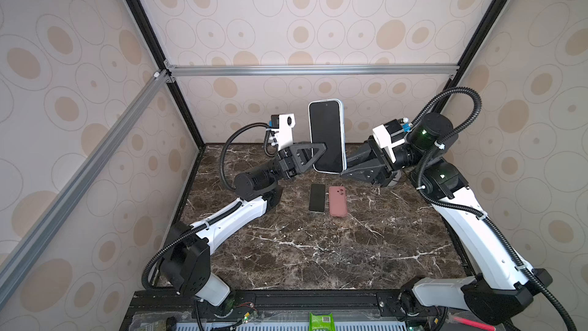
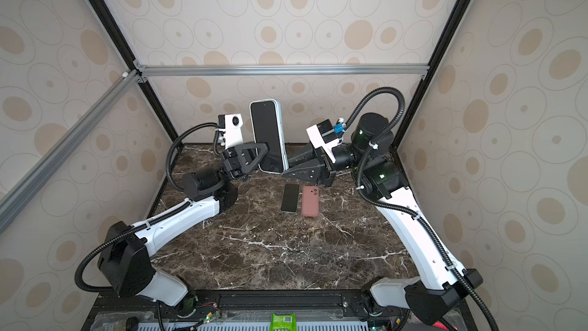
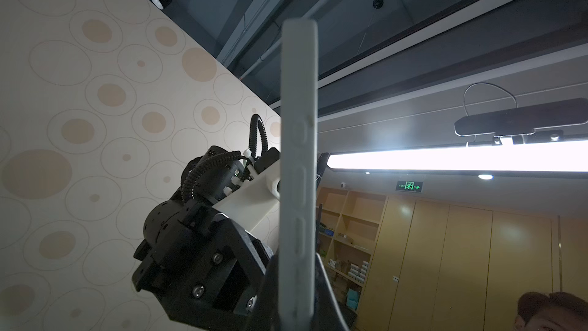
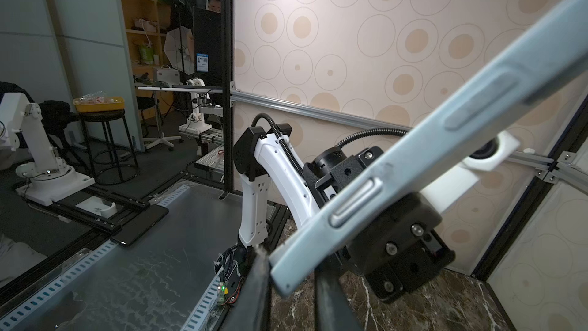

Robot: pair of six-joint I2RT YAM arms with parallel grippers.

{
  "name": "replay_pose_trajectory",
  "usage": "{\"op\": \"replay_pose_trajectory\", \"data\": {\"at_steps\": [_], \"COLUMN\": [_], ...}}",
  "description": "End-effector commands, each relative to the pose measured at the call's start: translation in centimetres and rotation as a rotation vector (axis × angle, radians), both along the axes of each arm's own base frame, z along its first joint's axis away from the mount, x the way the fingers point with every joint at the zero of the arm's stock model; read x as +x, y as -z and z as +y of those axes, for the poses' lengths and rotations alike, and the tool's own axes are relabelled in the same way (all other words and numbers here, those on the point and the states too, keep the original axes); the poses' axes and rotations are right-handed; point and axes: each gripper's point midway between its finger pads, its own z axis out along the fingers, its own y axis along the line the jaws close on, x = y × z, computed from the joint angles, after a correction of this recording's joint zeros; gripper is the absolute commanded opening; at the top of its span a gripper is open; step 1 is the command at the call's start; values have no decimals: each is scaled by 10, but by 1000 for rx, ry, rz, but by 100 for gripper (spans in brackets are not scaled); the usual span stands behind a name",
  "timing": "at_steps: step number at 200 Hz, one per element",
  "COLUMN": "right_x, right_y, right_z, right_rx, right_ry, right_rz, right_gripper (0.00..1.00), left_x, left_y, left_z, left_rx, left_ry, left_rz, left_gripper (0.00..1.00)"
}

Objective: Take the phone out of the phone case
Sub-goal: Remove the phone case from the phone.

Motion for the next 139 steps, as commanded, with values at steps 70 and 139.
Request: {"op": "replay_pose_trajectory", "data": {"at_steps": [70,139], "right_x": [-3,28], "right_y": [-77,-75], "right_z": [-4,-9], "right_rx": [340,448], "right_ry": [186,313], "right_rz": [-149,15], "right_gripper": [0,0], "left_x": [17,18], "left_y": [128,110], "left_z": [-78,-75], "left_rx": [467,412], "left_ry": [193,179], "left_rz": [205,178], "left_gripper": [0,0]}}
